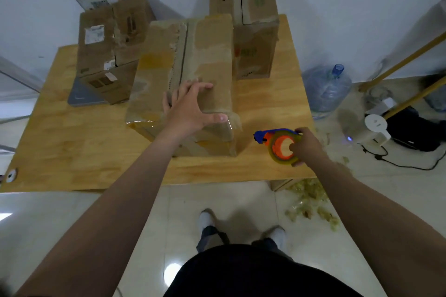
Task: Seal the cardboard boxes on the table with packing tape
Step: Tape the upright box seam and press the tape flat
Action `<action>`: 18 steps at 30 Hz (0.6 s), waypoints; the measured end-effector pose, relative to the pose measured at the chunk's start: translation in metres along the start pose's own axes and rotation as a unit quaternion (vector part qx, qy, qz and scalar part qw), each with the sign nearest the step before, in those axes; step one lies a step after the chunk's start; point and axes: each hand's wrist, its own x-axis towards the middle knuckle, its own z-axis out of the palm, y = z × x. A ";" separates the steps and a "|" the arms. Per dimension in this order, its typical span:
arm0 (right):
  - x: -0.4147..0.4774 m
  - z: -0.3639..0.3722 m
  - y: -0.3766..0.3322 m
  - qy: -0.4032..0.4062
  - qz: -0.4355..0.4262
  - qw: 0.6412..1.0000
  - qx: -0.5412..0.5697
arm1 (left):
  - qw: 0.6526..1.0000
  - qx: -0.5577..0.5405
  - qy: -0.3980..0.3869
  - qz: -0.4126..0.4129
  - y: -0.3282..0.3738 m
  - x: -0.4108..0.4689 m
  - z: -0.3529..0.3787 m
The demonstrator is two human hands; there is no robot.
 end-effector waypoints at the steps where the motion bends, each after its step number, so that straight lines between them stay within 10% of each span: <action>1: 0.007 0.007 -0.001 -0.012 0.008 1.000 -0.002 | 1.000 -0.001 0.003 -0.002 0.000 0.000 0.000; 9: 0.041 0.041 0.010 -0.047 0.064 0.996 0.030 | 1.000 -0.017 0.005 -0.002 -0.001 -0.001 0.000; 18: 0.006 0.003 -0.039 -0.059 -0.058 0.995 -0.064 | 0.999 -0.023 -0.034 -0.027 0.007 -0.004 -0.011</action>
